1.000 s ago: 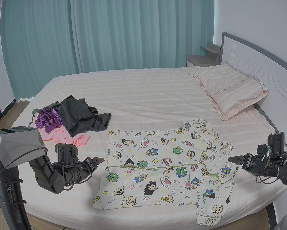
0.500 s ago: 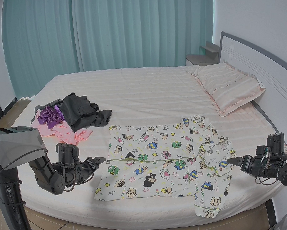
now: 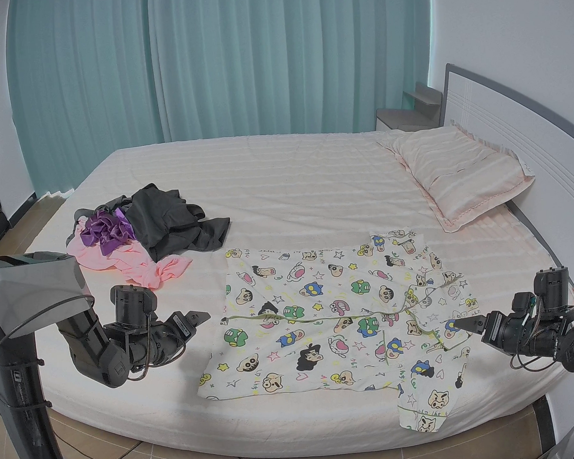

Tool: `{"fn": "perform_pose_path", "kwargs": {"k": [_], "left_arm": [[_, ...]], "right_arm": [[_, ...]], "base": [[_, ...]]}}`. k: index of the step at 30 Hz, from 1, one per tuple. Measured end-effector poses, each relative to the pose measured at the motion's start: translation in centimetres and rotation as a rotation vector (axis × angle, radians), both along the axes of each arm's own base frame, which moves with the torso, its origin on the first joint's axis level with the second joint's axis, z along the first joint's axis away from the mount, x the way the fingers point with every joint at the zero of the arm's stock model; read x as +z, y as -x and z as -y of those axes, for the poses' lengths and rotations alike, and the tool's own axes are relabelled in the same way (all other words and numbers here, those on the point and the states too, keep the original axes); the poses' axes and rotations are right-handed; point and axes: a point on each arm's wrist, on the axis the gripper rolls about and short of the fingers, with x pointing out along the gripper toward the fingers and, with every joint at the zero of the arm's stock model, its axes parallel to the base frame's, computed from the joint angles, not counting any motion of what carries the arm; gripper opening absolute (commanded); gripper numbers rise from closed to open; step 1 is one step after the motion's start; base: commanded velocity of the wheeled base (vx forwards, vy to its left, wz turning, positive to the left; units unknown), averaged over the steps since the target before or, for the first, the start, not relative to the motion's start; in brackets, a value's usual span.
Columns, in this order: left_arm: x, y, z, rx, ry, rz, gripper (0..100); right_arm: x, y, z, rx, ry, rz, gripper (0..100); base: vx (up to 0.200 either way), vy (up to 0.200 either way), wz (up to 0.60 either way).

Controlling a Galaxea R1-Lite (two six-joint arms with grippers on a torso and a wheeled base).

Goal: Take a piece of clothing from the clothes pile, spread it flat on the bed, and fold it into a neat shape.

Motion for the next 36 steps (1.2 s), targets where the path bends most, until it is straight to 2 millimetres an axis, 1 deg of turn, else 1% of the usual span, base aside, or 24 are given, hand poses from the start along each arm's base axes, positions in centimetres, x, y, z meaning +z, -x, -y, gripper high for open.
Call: {"fn": "perform_pose_path", "kwargs": {"k": [3, 10, 15, 18, 20, 26, 30, 32, 36], "left_arm": [[0.0, 0.0, 0.0, 0.001, 0.0, 0.0, 100], [0.0, 0.1, 0.7, -0.019, -0.004, 0.002, 100], [0.0, 0.5, 2.6, -0.068, -0.007, 0.004, 100], [0.0, 0.7, 3.9, -0.103, -0.003, 0.004, 100], [0.0, 0.6, 4.7, -0.123, 0.001, 0.011, 100], [0.0, -0.2, 6.7, -0.167, 0.01, 0.038, 100], [-0.2, -1.0, 7.4, -0.183, 0.001, 0.058, 100], [-0.6, -1.5, 7.8, -0.2, -0.015, 0.058, 100], [-1.7, -2.4, 8.3, -0.224, -0.053, -0.006, 100]], "right_arm": [[0.0, 0.0, 0.0, 0.0, 0.0, 0.002, 100], [-0.1, 0.2, 0.1, -0.009, 0.003, -0.005, 100], [0.0, 0.3, 0.2, -0.013, 0.005, -0.003, 100], [0.0, 0.3, 0.1, -0.01, 0.005, 0.0, 100], [0.0, 0.3, 0.1, -0.007, 0.007, 0.0, 100], [0.1, 0.4, -0.1, 0.004, 0.009, 0.002, 100], [0.0, 0.5, -0.1, 0.009, 0.009, 0.0, 100], [0.0, 0.5, -0.1, 0.011, 0.008, -0.001, 100], [0.0, 0.6, -0.1, 0.014, 0.005, -0.003, 100]], "base": [[0.0, 0.2, 0.0], [0.0, 0.0, 0.0], [0.0, 0.0, 0.0], [0.2, 0.0, 0.0], [0.0, 0.0, 0.0], [0.0, 0.0, 0.0], [0.0, 0.0, 0.0], [0.0, 0.0, 0.0], [0.0, 0.0, 0.0]]}}
